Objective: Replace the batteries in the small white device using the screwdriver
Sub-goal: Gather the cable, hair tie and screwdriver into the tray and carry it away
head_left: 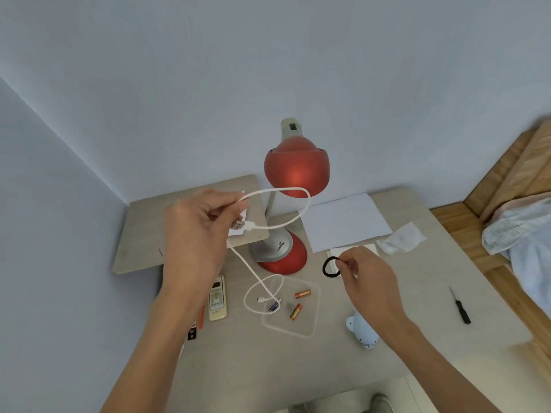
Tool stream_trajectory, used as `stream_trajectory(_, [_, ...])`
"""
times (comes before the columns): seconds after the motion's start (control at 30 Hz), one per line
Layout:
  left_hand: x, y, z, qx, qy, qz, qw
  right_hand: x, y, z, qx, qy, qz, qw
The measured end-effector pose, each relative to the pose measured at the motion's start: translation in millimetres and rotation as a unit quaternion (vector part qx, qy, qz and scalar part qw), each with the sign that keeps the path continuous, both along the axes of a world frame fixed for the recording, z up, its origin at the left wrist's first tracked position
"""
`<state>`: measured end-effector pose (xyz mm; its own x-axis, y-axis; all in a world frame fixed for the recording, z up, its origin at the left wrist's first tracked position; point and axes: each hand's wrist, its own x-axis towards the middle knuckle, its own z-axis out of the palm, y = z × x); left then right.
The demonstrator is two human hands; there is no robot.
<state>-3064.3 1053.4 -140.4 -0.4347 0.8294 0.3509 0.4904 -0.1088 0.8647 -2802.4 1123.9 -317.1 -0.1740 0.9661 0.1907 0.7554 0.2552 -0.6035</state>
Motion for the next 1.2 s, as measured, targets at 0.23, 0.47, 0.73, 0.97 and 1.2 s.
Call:
stream_trajectory(0.23, [-5.0, 7.5, -41.4, -0.026, -0.020, 0.000, 0.999, -7.2, 1.9, -11.8, -0.016, -0.014, -0.006, 1.000])
stream_trajectory(0.47, [-6.5, 13.1, -98.8, -0.041, -0.068, 0.008, 0.997, -9.8, -3.4, -28.4, -0.048, -0.020, -0.003, 0.999])
stream_trajectory(0.73, [3.2, 22.5, -187.4, -0.104, -0.072, 0.043, 0.991, -20.6, 0.9, -54.0, -0.116, -0.068, 0.001, 0.991])
stream_trajectory(0.97, [-7.1, 27.3, -256.9, -0.205, 0.026, 0.022, 0.978, -27.3, 2.5, -90.3, -0.151, -0.090, -0.025, 0.984])
stream_trajectory(1.2, [7.9, 32.5, -314.3, -0.258, 0.003, -0.026, 0.966, -37.6, 5.5, -127.0, -0.190, -0.092, -0.040, 0.977])
